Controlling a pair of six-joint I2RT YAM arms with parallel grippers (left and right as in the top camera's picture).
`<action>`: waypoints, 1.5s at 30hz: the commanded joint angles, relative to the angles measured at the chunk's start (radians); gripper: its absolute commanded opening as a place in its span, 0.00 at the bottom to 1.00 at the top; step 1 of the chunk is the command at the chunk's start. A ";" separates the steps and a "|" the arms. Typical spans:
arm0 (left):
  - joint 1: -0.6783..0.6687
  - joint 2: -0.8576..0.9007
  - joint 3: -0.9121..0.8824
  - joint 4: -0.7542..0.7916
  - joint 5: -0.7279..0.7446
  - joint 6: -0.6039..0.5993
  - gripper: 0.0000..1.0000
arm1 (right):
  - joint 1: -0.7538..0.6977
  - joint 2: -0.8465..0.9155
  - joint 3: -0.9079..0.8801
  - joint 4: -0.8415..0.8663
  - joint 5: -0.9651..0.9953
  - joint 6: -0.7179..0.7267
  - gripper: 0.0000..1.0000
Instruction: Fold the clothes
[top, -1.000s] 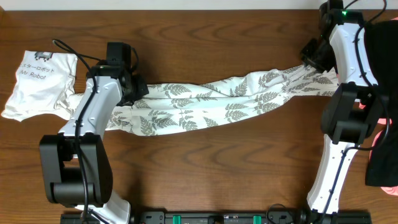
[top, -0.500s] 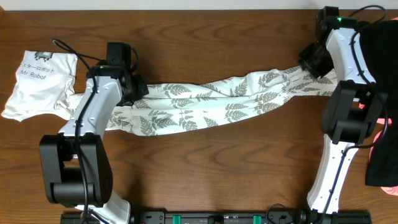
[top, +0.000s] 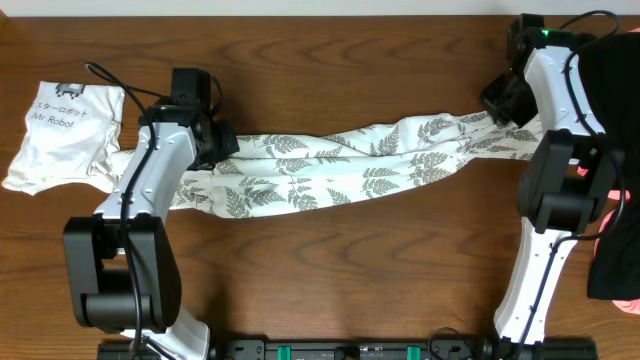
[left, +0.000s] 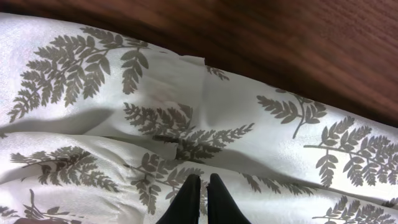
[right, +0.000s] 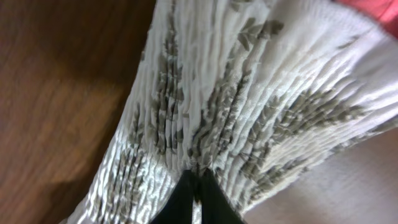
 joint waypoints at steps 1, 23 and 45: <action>-0.003 0.009 -0.006 -0.002 -0.004 0.009 0.08 | 0.007 -0.055 0.005 -0.008 0.040 -0.007 0.16; -0.003 0.009 -0.006 -0.002 -0.004 0.009 0.12 | 0.010 -0.053 -0.113 0.105 0.021 0.100 0.19; -0.003 0.009 -0.006 -0.002 -0.004 0.010 0.15 | 0.019 -0.066 -0.113 0.200 -0.066 0.076 0.68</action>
